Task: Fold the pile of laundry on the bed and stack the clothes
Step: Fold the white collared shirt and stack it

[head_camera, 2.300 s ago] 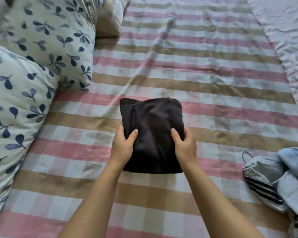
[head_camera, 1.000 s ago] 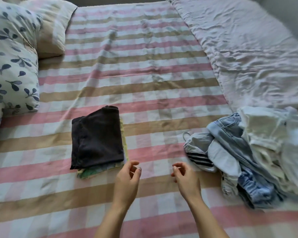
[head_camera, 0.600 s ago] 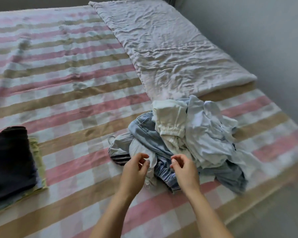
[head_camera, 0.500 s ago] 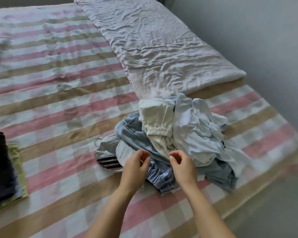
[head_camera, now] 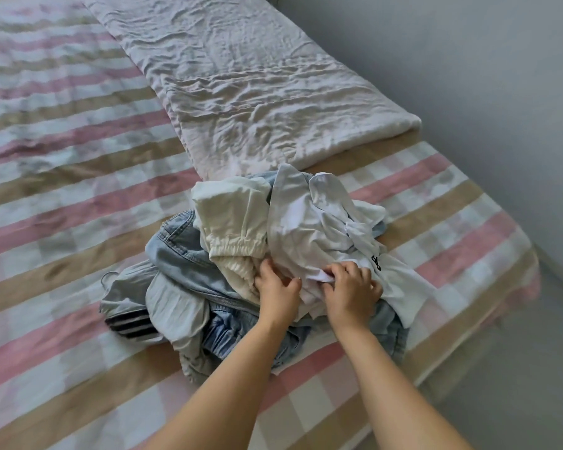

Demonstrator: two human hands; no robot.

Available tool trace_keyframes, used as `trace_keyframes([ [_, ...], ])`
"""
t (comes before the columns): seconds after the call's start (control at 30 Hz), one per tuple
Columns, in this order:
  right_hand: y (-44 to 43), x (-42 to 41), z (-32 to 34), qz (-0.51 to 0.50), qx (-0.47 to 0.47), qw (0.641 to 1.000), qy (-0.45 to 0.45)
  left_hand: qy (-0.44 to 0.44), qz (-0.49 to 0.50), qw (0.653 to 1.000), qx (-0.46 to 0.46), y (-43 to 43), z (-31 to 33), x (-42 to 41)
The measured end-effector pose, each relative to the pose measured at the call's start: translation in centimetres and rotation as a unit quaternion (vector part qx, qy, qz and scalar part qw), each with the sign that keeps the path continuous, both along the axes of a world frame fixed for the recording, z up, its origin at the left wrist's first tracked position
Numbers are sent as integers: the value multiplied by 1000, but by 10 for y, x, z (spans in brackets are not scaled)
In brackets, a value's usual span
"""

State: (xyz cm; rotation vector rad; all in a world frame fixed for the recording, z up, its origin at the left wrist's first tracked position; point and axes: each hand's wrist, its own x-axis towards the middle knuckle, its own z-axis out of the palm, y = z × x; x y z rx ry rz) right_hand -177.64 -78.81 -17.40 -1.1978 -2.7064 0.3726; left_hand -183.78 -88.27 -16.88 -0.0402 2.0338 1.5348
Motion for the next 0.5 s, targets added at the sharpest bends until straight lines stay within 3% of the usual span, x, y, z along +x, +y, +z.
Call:
trace_keyframes([
  [0.1, 2, 4, 9, -1, -44, 997, 59, -44, 87, 995, 14, 11, 5, 1],
  [0.2, -12, 10, 29, 28, -43, 988, 146, -92, 79, 988, 100, 7, 18, 2],
  [0.4, -64, 29, 76, 101, -106, 951, 272, -51, 109, 960, 252, -56, 71, 14],
  [0.5, -110, 34, 103, 149, -151, 922, 325, -12, 131, 949, 285, -109, 97, 26],
])
